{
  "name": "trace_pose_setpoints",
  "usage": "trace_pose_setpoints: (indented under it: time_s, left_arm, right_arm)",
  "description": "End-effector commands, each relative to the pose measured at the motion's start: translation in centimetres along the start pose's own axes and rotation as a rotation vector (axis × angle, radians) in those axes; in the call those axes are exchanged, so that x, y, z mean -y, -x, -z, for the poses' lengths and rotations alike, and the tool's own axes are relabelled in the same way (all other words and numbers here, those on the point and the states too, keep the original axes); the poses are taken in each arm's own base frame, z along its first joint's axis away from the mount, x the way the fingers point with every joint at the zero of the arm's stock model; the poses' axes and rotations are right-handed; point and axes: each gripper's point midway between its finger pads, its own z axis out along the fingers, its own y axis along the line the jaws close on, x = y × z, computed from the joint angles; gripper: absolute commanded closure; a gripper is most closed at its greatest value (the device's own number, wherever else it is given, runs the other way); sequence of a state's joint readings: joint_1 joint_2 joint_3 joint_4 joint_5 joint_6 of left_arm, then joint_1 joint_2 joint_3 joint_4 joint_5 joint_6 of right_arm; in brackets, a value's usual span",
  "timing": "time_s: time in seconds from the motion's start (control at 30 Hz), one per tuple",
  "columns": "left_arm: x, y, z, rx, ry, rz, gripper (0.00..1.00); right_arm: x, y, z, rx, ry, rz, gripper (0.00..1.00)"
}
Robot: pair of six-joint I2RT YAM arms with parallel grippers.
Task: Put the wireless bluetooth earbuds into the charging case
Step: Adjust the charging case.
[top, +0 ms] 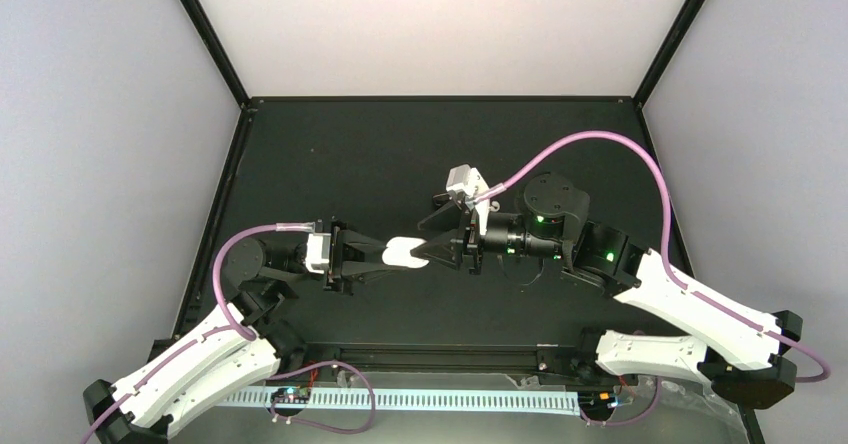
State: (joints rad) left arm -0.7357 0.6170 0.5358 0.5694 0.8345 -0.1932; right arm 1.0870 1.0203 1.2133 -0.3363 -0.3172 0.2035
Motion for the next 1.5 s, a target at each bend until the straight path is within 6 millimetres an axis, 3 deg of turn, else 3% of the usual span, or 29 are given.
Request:
trace_pose_setpoints:
  time_s: [0.0, 0.6, 1.03, 1.33, 1.47]
  left_arm:
    - [0.1, 1.3, -0.2, 0.029, -0.003, -0.03, 0.98]
    - [-1.6, 1.1, -0.5, 0.022, 0.072, 0.004, 0.9]
    - [-2.0, 1.2, -0.8, 0.031, 0.075, 0.027, 0.91]
    - [-2.7, 1.4, -1.0, 0.038, 0.099, 0.037, 0.9]
    - [-3.0, 1.3, -1.0, 0.038, 0.114, 0.042, 0.86]
  right_arm:
    - [-0.5, 1.5, 0.4, 0.041, 0.017, 0.026, 0.54]
    - [-0.1, 1.3, 0.9, 0.045, -0.048, 0.133, 0.79]
    - [1.0, 0.7, 1.1, 0.031, -0.148, 0.213, 0.88]
    - [0.7, 0.2, 0.8, 0.004, -0.193, 0.314, 0.99]
    - [0.7, 0.3, 1.0, 0.004, -0.204, 0.331, 0.99]
